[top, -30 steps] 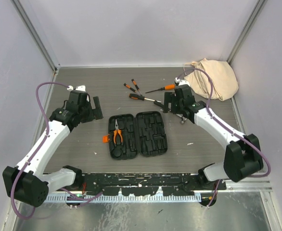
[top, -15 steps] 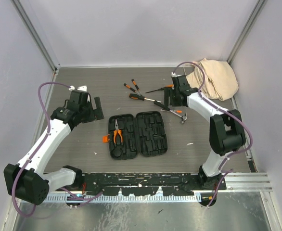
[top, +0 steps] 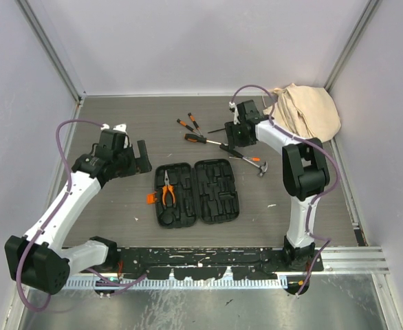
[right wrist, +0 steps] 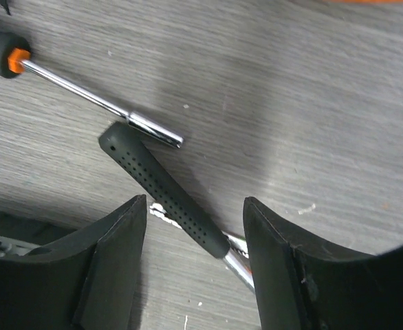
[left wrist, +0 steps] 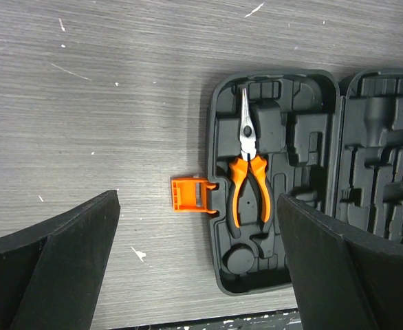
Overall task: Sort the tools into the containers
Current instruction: Pick up the hammer at the center of the board.
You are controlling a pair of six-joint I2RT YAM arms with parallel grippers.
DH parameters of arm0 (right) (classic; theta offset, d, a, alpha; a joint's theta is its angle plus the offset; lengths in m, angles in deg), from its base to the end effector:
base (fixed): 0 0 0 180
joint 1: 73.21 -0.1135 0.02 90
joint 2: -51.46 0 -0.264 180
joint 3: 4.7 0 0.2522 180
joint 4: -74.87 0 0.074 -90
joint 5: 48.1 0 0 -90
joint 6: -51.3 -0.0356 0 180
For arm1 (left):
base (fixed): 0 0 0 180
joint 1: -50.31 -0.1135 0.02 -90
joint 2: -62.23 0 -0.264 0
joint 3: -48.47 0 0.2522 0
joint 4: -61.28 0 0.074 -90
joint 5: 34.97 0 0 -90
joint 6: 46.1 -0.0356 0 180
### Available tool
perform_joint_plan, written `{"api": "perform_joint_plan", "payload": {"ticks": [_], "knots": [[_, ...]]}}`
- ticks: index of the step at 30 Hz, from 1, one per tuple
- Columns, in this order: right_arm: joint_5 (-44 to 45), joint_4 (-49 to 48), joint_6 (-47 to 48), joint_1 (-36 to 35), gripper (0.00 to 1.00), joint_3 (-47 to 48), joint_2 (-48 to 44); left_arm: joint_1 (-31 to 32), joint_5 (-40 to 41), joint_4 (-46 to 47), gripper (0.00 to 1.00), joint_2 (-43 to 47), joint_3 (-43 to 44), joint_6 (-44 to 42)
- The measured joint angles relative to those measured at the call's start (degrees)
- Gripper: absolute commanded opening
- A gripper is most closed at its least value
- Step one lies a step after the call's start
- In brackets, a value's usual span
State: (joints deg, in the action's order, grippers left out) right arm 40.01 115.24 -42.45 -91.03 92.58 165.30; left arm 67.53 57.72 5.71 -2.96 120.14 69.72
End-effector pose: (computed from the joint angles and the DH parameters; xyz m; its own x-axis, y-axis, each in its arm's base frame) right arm 0.4073 0.1322 0.1913 -0.8172 -0.1940 -0.5427 -0.2701 0.9607 0.0633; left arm 0.2217 -0.0670 0.2988 -0.7658 -0.2181 -0.6049 -0.0746 0.9645 -0.2533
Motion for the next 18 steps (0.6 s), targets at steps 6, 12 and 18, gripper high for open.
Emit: {"api": "perform_joint_plan", "payload": {"ticks": [6,12,18], "knots": [[-4.81,2.05,3.48,0.0,0.59,5.49,4.26,0.0,-0.7,-0.39,0.99,1.95,-1.68,0.0],[-8.0,3.65,4.96,-0.02,0.53,6.34,6.05,0.0,-0.83,-0.5,0.99,2.56,-1.81,0.0],[-8.92,4.94,6.16,-0.33,0.44,6.36,6.99,0.0,-0.83,-0.55,0.99,2.56,-1.81,0.0]]}}
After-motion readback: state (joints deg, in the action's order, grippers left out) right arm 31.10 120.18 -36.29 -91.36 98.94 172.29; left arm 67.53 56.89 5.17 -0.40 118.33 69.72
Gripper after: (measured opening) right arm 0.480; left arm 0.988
